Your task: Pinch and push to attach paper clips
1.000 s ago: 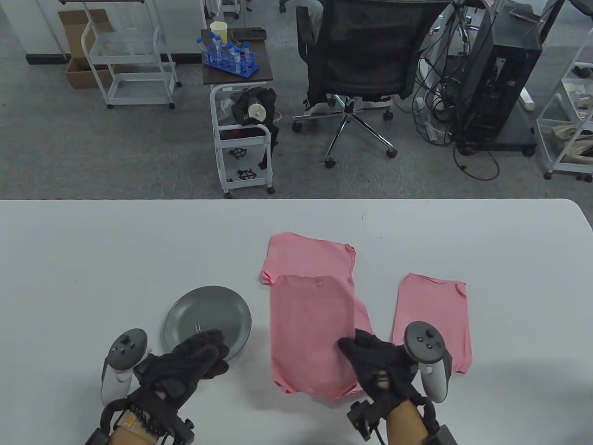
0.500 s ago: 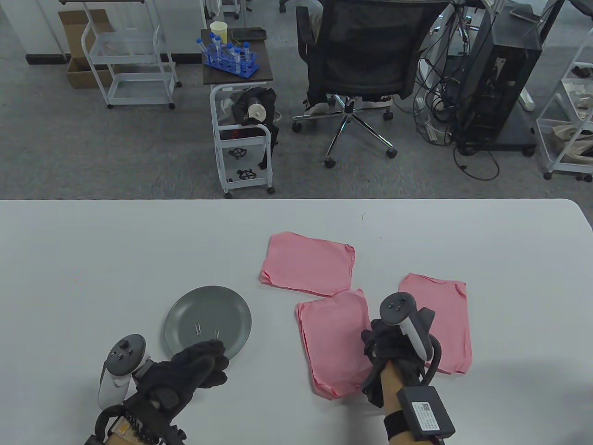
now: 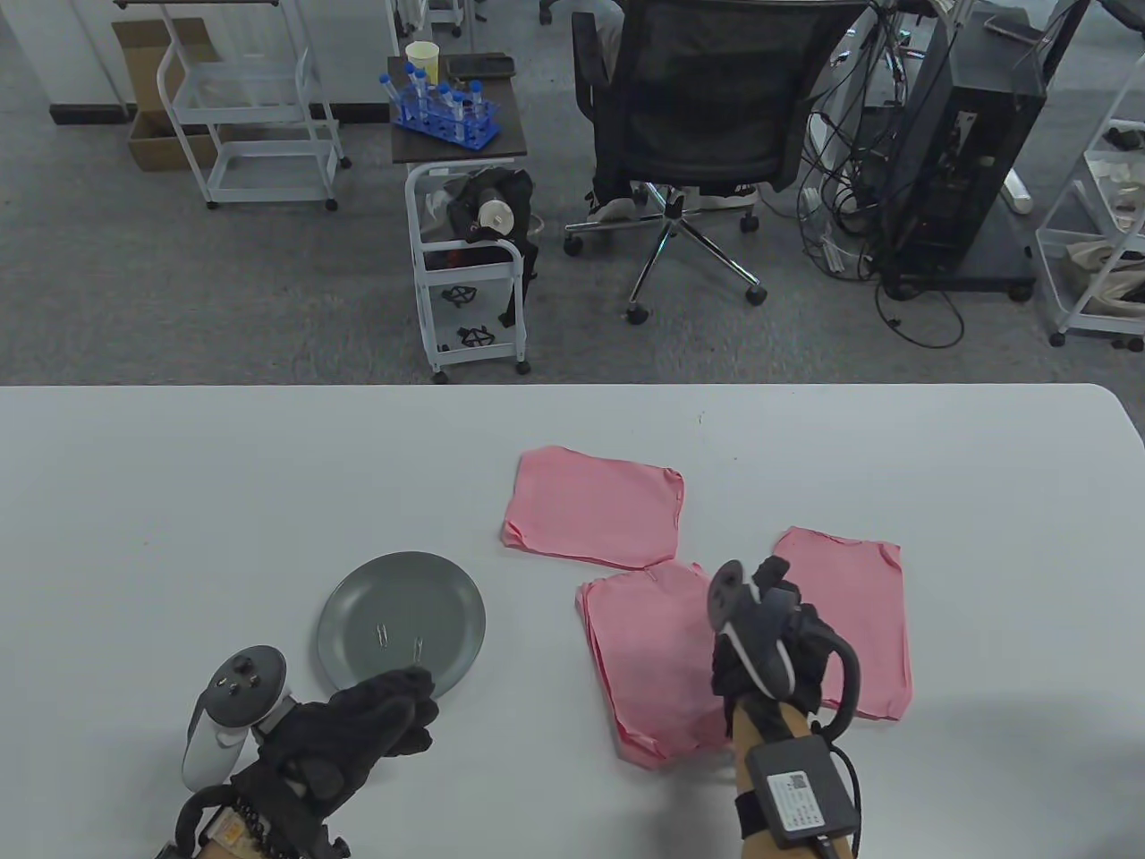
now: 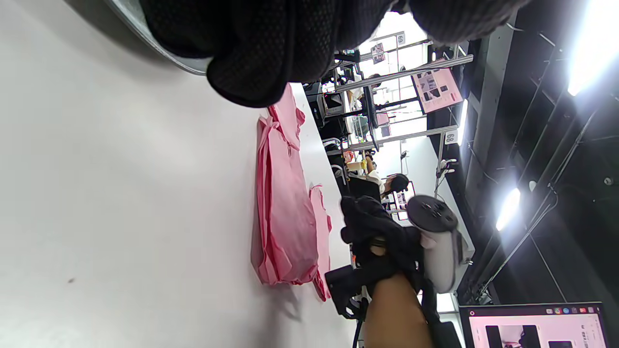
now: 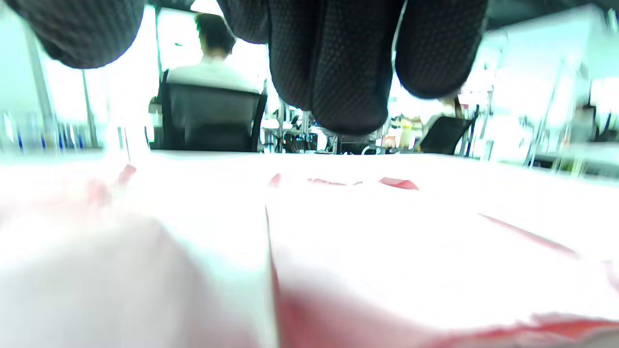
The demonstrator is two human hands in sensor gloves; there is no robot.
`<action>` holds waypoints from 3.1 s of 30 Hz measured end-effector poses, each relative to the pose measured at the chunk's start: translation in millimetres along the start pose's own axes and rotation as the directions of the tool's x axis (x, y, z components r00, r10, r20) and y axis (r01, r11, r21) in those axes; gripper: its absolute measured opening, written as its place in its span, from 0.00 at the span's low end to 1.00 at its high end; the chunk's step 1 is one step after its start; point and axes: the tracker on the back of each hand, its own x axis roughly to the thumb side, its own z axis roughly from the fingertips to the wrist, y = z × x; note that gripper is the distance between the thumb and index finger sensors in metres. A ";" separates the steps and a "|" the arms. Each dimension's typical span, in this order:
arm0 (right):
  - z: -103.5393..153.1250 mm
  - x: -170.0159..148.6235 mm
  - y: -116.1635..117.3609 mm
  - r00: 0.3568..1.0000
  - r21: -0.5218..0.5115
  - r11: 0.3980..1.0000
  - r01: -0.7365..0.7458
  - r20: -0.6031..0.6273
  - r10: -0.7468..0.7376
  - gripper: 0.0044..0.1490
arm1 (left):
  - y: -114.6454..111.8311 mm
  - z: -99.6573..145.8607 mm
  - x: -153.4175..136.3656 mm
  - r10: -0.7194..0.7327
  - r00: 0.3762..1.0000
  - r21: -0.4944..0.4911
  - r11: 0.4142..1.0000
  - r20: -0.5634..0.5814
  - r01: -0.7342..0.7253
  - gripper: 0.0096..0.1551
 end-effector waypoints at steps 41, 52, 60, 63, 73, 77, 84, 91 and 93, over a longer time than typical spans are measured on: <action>134.0 20.6 -80.6 0.165 0.644 0.448 0.620 0.452 -0.877 0.26 | -18.3 -4.0 -4.8 -0.024 0.999 -0.046 0.999 0.030 0.026 0.67; 160.8 53.8 5.7 0.059 0.866 0.114 0.487 0.097 -0.994 0.27 | -70.4 -20.8 -0.7 0.695 0.650 -0.274 0.719 0.306 -0.639 0.44; 129.2 43.1 24.7 0.268 0.872 0.242 0.425 0.134 -0.954 0.73 | -8.0 -5.1 12.7 -0.050 0.949 -0.024 0.998 0.311 0.060 0.25; 133.3 56.3 24.9 0.335 0.881 0.319 0.350 0.200 -0.921 0.73 | -17.5 -7.2 21.6 -0.274 0.925 -0.109 0.944 0.264 0.311 0.27; 152.0 60.5 12.2 0.286 0.637 0.480 0.603 0.389 -0.876 0.25 | -33.7 -14.0 8.8 0.017 0.954 -0.155 0.987 0.301 0.031 0.44; 152.1 64.3 27.8 0.291 0.776 0.389 0.497 0.274 -0.917 0.37 | -32.3 -12.0 5.8 0.087 0.942 0.025 0.995 0.325 -0.101 0.27; 151.3 61.1 28.8 0.272 0.706 0.425 0.567 0.327 -0.905 0.26 | -35.9 -5.7 22.8 -0.181 0.909 0.108 0.983 0.375 0.151 0.29; 145.9 61.0 48.0 0.307 0.726 0.407 0.555 0.276 -0.911 0.26 | -31.1 -16.8 1.0 -0.187 0.939 0.030 0.982 0.288 0.186 0.25; 147.3 60.5 35.3 0.280 0.710 0.416 0.569 0.309 -0.909 0.26 | -32.5 -12.7 12.2 -0.156 0.931 0.060 0.988 0.329 0.144 0.24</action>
